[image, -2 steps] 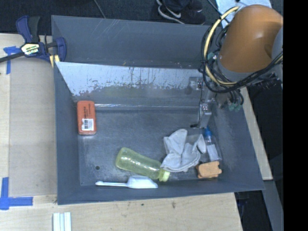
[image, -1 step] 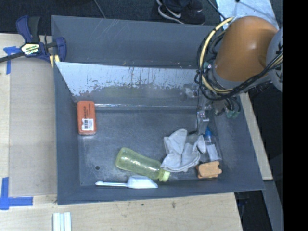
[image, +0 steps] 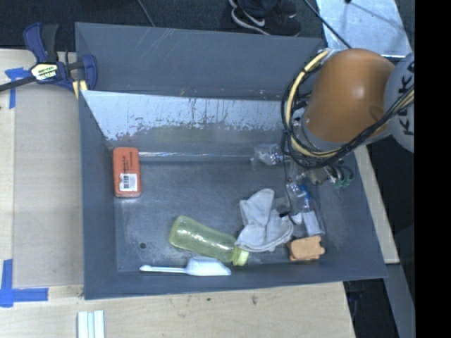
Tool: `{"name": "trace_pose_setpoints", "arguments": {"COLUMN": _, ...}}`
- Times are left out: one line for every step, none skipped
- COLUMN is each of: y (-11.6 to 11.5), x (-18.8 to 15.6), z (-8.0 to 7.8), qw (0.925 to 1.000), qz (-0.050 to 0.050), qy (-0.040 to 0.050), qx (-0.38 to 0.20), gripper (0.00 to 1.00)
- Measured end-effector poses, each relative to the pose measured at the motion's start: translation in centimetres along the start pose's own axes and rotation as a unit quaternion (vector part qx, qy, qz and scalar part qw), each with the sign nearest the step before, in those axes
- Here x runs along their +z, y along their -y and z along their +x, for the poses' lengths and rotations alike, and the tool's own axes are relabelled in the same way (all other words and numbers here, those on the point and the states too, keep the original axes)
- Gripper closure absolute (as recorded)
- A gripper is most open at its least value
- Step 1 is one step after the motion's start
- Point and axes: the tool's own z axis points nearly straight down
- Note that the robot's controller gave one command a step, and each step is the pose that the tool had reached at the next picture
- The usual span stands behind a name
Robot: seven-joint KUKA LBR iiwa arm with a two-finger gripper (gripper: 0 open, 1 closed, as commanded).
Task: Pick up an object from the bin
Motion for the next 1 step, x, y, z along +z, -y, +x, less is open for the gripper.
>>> {"name": "trace_pose_setpoints", "arguments": {"y": 0.46, "x": 3.14, "z": 0.59, "qw": 0.9978, "qz": 0.000, "qy": 0.0006, "qx": -0.066, "gripper": 0.00}}
